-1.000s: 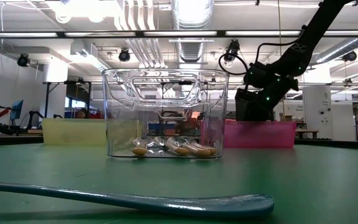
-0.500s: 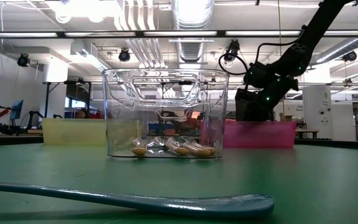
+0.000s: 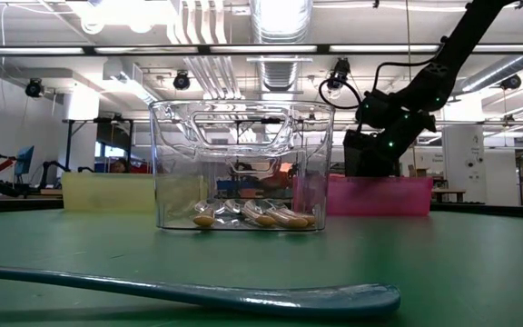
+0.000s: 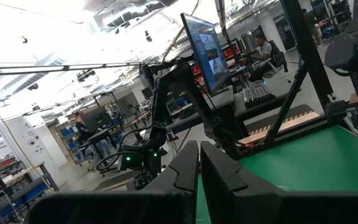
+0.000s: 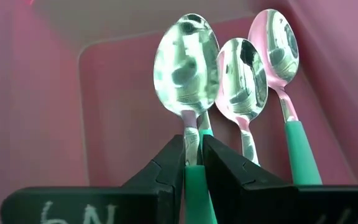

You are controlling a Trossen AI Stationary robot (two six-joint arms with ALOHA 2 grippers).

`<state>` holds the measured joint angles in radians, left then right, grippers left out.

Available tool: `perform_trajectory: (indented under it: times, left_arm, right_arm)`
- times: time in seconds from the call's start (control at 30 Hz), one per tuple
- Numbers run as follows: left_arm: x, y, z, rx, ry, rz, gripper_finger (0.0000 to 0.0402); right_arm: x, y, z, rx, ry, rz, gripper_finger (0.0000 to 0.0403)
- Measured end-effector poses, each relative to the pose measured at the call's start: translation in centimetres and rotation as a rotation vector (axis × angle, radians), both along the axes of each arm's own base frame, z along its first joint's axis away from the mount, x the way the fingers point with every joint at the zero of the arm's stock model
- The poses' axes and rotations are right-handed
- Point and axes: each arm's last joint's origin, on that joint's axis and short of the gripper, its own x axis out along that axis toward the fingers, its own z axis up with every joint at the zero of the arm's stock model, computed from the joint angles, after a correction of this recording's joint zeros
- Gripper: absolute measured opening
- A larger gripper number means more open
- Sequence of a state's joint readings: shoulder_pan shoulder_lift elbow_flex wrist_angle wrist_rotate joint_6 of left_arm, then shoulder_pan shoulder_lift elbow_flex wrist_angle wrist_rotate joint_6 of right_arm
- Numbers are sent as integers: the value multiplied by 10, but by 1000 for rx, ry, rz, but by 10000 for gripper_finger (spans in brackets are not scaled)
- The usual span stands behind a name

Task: Sort silverware by color (type)
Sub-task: Put the light blue spoon into the pink bin, then put the blue spoon into the yellow bin

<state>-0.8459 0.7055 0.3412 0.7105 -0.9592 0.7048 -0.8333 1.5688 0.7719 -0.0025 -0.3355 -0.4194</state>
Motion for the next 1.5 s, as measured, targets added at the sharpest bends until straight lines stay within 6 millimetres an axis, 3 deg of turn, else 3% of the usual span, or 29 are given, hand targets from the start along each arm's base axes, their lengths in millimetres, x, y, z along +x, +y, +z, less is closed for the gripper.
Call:
perform_trajectory:
  times: [0.4,0.7,0.87,1.13,1.3,1.5]
  left_arm:
    - [0,0,0,-10,-2,-2,0]
    - [2,-2,-2,-143,-11,-31,0]
    - [9,-10,-11,-223,14,-51,0]
    - [22,-24,-29,-360,63,-69,0]
    - [40,-39,-30,-407,88,-56,0]
    - [63,-64,-29,-323,157,-38,0]
  right_arm:
    - [0,0,4,-7,-9,-13,149]
    - [-3,9,46,-11,-140,-82,148]
    - [-2,34,80,-8,-242,-74,132]
    - [9,91,122,29,-406,49,111]
    - [17,126,133,73,-451,136,97]
    - [28,163,134,140,-452,237,81]
